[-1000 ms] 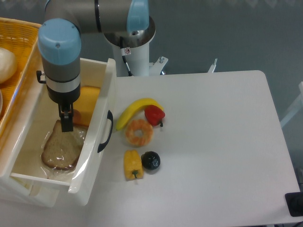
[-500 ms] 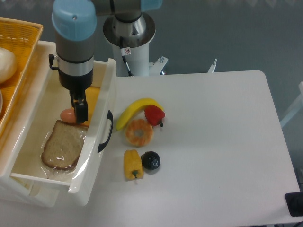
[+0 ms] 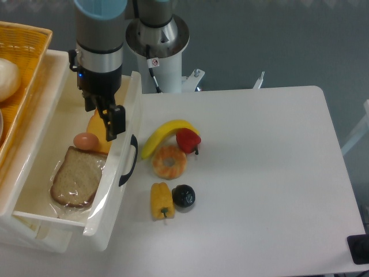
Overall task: Place the egg in the upper white drawer
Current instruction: 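Open the gripper, release the egg, and raise the gripper out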
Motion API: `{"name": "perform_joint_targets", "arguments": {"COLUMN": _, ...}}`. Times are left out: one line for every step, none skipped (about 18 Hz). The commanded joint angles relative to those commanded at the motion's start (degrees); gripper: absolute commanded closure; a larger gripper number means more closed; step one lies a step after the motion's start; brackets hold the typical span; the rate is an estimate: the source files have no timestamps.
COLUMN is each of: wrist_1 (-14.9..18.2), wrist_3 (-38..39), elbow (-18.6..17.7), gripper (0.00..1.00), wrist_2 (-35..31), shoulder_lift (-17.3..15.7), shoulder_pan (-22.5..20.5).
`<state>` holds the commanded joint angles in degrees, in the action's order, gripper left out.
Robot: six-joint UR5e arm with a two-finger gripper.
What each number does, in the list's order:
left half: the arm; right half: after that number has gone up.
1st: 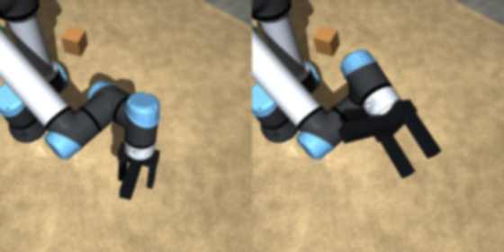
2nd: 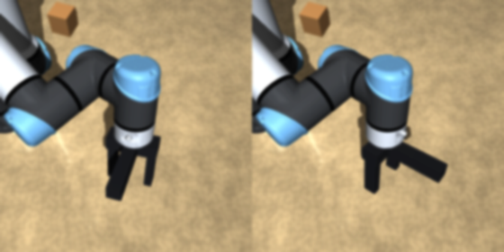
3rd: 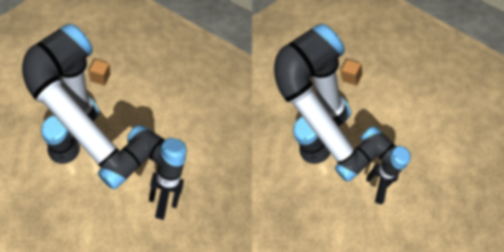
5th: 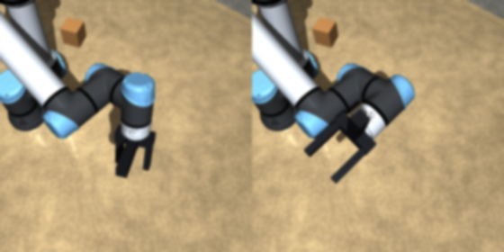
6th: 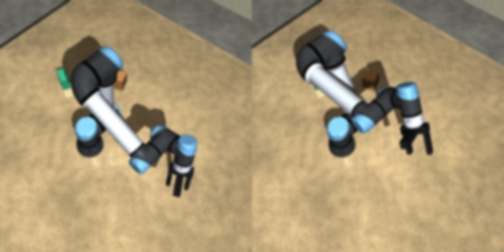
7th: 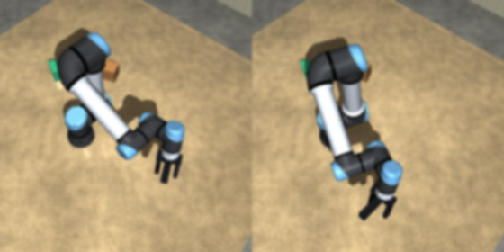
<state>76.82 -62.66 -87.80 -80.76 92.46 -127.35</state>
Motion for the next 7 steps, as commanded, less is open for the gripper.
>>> {"name": "perform_joint_targets", "arguments": {"wrist_1": 0.00, "wrist_3": -0.09, "elbow": 0.00, "gripper": 0.00, "wrist_2": -0.97, "shoulder_lift": -0.17, "shoulder_pan": -0.70}}
{"name": "perform_joint_targets", "arguments": {"wrist_1": 0.00, "wrist_3": -0.09, "elbow": 0.00, "gripper": 0.00, "wrist_2": -1.07, "shoulder_lift": -0.18, "shoulder_pan": -1.40}}
{"name": "perform_joint_targets", "arguments": {"wrist_1": 0.00, "wrist_3": -0.09, "elbow": 0.00, "gripper": 0.00, "wrist_2": -1.07, "shoulder_lift": -0.18, "shoulder_pan": -2.10}}
{"name": "perform_joint_targets", "arguments": {"wrist_1": 0.09, "wrist_3": -0.09, "elbow": 0.00, "gripper": 0.00, "wrist_2": -1.16, "shoulder_lift": -0.26, "shoulder_pan": -2.81}}
{"name": "perform_joint_targets", "arguments": {"wrist_1": 0.09, "wrist_3": -0.09, "elbow": 0.00, "gripper": 0.00, "wrist_2": -1.24, "shoulder_lift": -0.35, "shoulder_pan": -3.86}}
{"name": "perform_joint_targets", "arguments": {"wrist_1": 0.17, "wrist_3": -0.18, "elbow": 0.00, "gripper": 0.00, "wrist_2": -1.25, "shoulder_lift": -0.35, "shoulder_pan": -4.83}}
{"name": "perform_joint_targets", "arguments": {"wrist_1": 0.26, "wrist_3": -0.18, "elbow": -0.09, "gripper": 0.00, "wrist_2": -1.16, "shoulder_lift": -0.44, "shoulder_pan": -5.70}}
